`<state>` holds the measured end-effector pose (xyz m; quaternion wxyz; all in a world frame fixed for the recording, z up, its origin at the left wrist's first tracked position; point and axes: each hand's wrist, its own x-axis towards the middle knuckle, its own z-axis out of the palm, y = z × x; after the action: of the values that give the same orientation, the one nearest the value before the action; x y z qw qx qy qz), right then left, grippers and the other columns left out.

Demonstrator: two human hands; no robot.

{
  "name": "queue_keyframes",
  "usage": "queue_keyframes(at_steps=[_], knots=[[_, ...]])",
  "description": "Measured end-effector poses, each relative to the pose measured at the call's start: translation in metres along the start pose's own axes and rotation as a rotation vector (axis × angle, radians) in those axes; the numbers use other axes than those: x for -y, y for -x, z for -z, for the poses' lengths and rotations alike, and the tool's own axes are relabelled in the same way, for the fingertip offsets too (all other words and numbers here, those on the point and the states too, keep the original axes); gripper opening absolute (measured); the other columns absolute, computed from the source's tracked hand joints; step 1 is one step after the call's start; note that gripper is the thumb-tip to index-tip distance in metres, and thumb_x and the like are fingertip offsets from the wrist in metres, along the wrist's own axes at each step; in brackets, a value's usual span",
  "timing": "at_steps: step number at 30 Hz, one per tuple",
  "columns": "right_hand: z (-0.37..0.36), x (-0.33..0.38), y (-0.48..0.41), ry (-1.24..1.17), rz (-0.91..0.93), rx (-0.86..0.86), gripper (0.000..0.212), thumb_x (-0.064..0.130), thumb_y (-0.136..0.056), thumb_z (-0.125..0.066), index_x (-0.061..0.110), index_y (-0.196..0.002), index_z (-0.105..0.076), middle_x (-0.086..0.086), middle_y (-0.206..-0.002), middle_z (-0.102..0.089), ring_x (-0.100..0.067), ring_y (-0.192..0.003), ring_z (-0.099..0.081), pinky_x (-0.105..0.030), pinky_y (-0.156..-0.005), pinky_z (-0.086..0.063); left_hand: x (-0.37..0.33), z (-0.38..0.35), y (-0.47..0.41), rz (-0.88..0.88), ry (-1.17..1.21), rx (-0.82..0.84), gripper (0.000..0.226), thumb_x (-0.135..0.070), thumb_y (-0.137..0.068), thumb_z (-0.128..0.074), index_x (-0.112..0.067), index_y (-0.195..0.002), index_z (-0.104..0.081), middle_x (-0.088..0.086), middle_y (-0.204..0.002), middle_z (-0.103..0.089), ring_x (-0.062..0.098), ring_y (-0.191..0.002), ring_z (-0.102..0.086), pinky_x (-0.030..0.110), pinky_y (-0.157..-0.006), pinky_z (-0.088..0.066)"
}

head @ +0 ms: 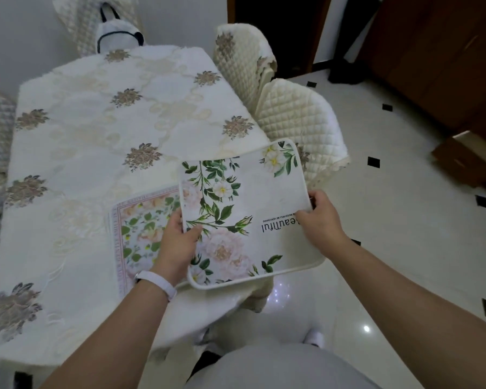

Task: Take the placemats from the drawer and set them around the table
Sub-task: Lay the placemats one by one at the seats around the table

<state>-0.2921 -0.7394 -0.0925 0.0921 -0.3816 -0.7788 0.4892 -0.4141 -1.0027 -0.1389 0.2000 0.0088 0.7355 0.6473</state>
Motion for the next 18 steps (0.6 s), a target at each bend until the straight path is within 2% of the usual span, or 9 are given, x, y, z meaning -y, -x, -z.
queue_keyframes(at_steps=[5, 9, 13, 18], knots=[[0.093, -0.039, -0.021, -0.045, -0.014, -0.077, 0.032, 0.009, -0.077, -0.058, 0.031, -0.1, -0.052, 0.016, -0.084, -0.06, 0.002, -0.071, -0.056, -0.02, -0.053, -0.037, -0.021, -0.098, 0.017, -0.001, 0.007, 0.059, 0.037, -0.004, -0.094, -0.059, -0.037, -0.11, -0.06, -0.005, -0.106, -0.075, 0.02, -0.095, -0.072, 0.046, -0.085, -0.057], [0.168, -0.077, -0.038, -0.083, -0.028, -0.118, 0.031, 0.009, -0.078, -0.059, 0.031, -0.099, -0.053, 0.016, -0.084, -0.062, 0.006, -0.067, -0.057, -0.015, -0.05, -0.037, -0.036, -0.185, 0.029, -0.024, -0.006, 0.11, 0.035, -0.003, -0.094, -0.058, -0.031, -0.116, -0.058, -0.004, -0.106, -0.075, 0.022, -0.095, -0.072, 0.043, -0.08, -0.059], [0.235, -0.104, -0.053, -0.101, -0.04, -0.163, 0.031, 0.009, -0.077, -0.058, 0.03, -0.099, -0.054, 0.015, -0.087, -0.062, 0.0, -0.074, -0.058, -0.023, -0.056, -0.039, -0.046, -0.26, 0.038, -0.046, -0.004, 0.155, 0.031, 0.0, -0.094, -0.057, -0.023, -0.115, -0.059, 0.002, -0.109, -0.074, 0.024, -0.096, -0.072, 0.049, -0.084, -0.058], [0.295, -0.128, -0.065, -0.134, -0.064, -0.224, 0.03, 0.01, -0.076, -0.058, 0.032, -0.096, -0.054, 0.014, -0.087, -0.064, -0.002, -0.074, -0.06, -0.025, -0.057, -0.04, -0.059, -0.327, 0.034, -0.049, -0.01, 0.2, 0.032, -0.002, -0.093, -0.059, -0.03, -0.108, -0.061, -0.003, -0.101, -0.076, 0.022, -0.089, -0.074, 0.043, -0.073, -0.061]])
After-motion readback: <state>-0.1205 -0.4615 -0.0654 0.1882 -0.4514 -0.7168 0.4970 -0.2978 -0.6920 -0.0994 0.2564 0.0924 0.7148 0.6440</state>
